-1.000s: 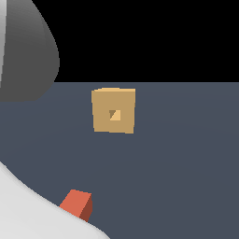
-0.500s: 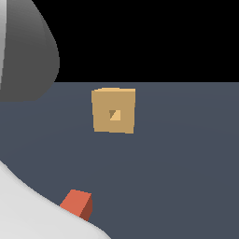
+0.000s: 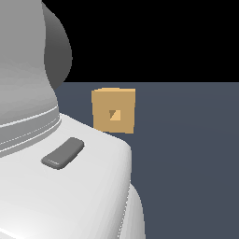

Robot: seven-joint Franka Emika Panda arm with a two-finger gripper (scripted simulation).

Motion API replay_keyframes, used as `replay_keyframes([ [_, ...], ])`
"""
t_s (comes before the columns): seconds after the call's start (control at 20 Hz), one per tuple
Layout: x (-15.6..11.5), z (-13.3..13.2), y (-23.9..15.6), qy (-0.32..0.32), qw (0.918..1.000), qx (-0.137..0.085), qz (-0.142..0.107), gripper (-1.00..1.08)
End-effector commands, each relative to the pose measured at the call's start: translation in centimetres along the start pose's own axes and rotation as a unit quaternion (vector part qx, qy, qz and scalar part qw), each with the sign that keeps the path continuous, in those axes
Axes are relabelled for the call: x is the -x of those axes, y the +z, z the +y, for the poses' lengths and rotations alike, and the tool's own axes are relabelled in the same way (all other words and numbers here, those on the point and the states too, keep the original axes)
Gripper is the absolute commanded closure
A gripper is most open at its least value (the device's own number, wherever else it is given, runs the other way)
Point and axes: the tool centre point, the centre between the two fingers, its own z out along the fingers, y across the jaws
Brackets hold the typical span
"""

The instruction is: Insert the peg into the horizontal hole in a box.

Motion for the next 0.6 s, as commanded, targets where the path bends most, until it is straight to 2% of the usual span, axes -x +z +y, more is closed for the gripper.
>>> replay_keyframes([
  [0.0, -2.5, 0.0, -0.5, -0.005, 1.0000, 0.001, 0.000, 1.08],
  [0.55, -16.6, -0.6, -3.2, -0.030, 0.9996, 0.001, 0.000, 1.08],
])
